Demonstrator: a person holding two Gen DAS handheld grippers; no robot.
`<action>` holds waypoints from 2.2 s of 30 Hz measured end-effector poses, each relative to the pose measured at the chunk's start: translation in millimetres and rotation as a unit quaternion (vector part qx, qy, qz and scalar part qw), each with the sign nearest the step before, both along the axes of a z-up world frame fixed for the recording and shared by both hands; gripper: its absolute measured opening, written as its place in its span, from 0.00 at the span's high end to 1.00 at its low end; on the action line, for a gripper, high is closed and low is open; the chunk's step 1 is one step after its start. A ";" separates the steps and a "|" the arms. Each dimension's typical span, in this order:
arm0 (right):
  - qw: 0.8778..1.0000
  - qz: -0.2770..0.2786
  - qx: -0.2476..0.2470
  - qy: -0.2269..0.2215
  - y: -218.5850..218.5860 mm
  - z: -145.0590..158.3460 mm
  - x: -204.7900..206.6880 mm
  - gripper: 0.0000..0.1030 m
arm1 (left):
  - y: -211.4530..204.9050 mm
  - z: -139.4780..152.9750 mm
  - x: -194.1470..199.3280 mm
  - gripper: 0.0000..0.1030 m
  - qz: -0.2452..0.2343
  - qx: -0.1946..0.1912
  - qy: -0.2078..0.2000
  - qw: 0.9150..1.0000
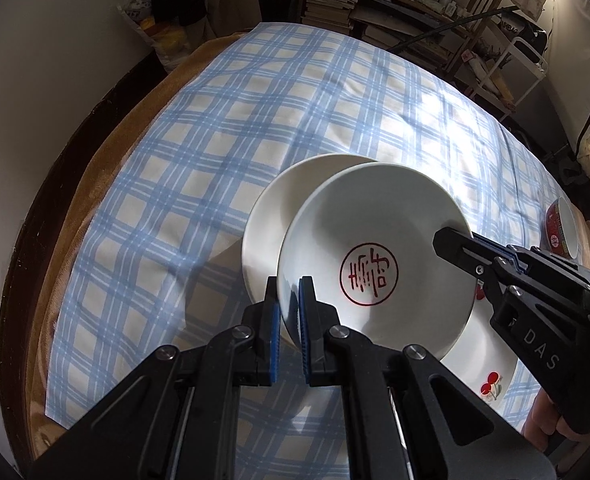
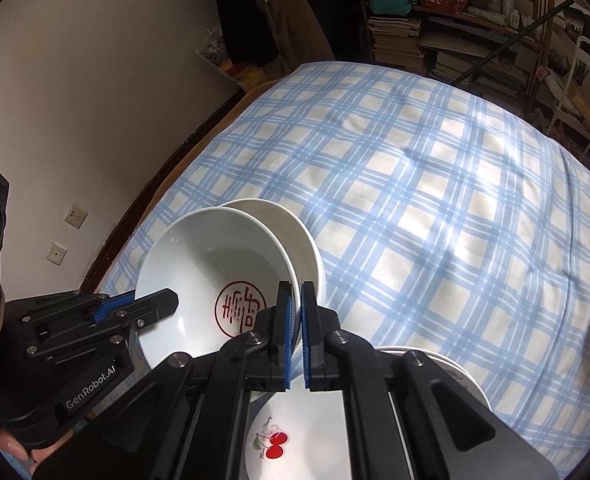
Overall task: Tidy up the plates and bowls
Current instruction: 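Lower the red-character bowl with both grippers into the white bowl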
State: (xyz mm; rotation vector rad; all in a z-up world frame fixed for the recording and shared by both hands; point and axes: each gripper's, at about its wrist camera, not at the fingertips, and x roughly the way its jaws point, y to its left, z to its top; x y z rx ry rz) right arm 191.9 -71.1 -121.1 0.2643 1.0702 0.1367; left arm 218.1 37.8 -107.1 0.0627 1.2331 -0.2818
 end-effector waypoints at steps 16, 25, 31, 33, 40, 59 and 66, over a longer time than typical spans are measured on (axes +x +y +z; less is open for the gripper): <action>1.000 -0.011 0.013 0.008 -0.7 -15.4 5.8 0.94 | 0.0 -8.1 8.1 0.93 0.003 0.002 0.003 1.000; 1.000 -0.003 -0.016 0.008 8.0 -21.5 7.0 0.94 | 1.2 -20.5 10.9 0.93 0.006 0.006 0.013 1.000; 1.000 -0.007 -0.015 0.011 7.5 -21.3 7.9 0.94 | 1.9 -22.0 11.4 0.92 0.006 0.005 0.014 1.000; 1.000 -0.008 -0.015 0.011 7.8 -21.2 7.7 0.94 | 2.0 -22.0 11.2 0.92 0.006 0.005 0.014 1.000; 1.000 -0.012 -0.018 0.011 8.3 -21.5 7.3 0.94 | 3.2 -24.0 10.1 0.92 0.006 0.000 0.013 1.000; 1.000 -0.015 -0.023 0.014 9.9 -21.1 3.6 0.94 | 11.0 -11.8 6.0 0.92 0.014 -0.018 -0.006 1.000; 1.000 -0.023 -0.004 0.007 2.2 -15.4 -0.5 0.94 | 22.5 -2.7 4.0 0.91 0.026 -0.017 -0.022 0.999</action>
